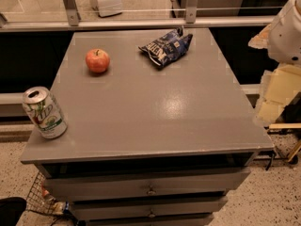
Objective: Move blue chip bag near 7up can
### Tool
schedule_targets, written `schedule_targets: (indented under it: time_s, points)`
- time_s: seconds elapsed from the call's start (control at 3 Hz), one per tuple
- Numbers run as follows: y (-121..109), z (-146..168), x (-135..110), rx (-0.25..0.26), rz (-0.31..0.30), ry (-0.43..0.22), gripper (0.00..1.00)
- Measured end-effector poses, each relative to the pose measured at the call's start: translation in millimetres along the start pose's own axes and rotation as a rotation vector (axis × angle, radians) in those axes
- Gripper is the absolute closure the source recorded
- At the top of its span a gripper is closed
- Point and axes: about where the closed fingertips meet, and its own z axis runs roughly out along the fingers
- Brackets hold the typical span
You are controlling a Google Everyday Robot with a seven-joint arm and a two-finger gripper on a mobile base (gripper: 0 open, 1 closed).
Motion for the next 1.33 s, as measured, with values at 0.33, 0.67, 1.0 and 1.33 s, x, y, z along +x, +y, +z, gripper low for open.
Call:
schedule_targets:
  time_s: [0.33,0.67,1.0,1.33]
  points:
    - [0,0,0,0.000,0.000,0.000,0.00]
    - [-11,-4,4,0.065,0.039,0.012,0.00]
    - [-34,5,20,0.166,0.081,0.003,0.00]
    - [-85,7,8,0.308,0.059,-0.093,0.00]
